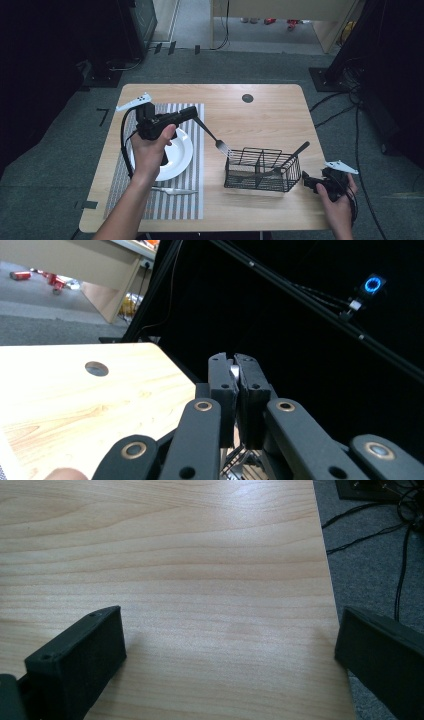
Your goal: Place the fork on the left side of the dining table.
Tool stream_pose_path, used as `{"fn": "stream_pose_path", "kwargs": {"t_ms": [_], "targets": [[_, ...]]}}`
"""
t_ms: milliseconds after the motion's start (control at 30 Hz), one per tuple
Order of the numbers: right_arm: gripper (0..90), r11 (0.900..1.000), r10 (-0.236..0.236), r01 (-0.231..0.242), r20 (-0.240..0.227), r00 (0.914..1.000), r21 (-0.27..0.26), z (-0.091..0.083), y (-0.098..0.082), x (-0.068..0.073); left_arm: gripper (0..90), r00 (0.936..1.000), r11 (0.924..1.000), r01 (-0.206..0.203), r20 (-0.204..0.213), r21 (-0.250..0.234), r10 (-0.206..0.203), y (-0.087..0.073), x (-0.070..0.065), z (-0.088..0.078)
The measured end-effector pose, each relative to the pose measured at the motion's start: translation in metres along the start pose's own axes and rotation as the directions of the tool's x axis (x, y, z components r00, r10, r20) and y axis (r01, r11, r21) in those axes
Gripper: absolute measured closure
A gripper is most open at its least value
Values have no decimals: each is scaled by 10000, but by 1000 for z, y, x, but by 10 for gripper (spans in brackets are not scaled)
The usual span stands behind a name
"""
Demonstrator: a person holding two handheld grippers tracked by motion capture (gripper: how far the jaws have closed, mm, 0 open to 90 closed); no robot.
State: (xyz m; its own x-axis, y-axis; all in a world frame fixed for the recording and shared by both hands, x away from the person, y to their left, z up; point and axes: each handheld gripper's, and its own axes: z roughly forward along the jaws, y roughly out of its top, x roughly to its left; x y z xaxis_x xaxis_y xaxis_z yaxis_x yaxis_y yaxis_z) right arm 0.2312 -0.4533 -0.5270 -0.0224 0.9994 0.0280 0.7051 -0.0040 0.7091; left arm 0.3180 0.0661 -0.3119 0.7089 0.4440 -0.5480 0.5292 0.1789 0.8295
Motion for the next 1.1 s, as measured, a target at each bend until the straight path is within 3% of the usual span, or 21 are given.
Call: {"fn": "stream_pose_path", "kwargs": {"t_ms": [333,600,733,833,867,1000,1100], "targets": [[0,10000,10,-10,8,10000,1,0,0,0,886,9992,9995,111,-369,-290,-122,6,18,-10],[0,10000,7,-7,10,10000,-14,0,0,0,886,9951,9967,536,-796,-603,-583,5,49,-10],[0,10000,4,-4,9,10000,11,0,0,0,887,9882,9938,820,-1233,-755,-909,2,69,-9],[0,10000,4,-4,8,10000,11,0,0,0,886,9772,9891,1088,-1716,-988,-1246,-4,89,-10],[0,10000,4,-4,8,10000,11,0,0,0,886,9772,9891,1088,-1716,-988,-1246,-4,89,-10],[0,10000,10,-10,14,10000,12,0,0,0,886,9660,9829,1512,-1951,-1054,-1695,-11,109,-12],[0,10000,11,-11,11,10000,13,0,0,0,886,9598,9817,1596,-2164,-1034,-1789,-14,120,-12]]}}
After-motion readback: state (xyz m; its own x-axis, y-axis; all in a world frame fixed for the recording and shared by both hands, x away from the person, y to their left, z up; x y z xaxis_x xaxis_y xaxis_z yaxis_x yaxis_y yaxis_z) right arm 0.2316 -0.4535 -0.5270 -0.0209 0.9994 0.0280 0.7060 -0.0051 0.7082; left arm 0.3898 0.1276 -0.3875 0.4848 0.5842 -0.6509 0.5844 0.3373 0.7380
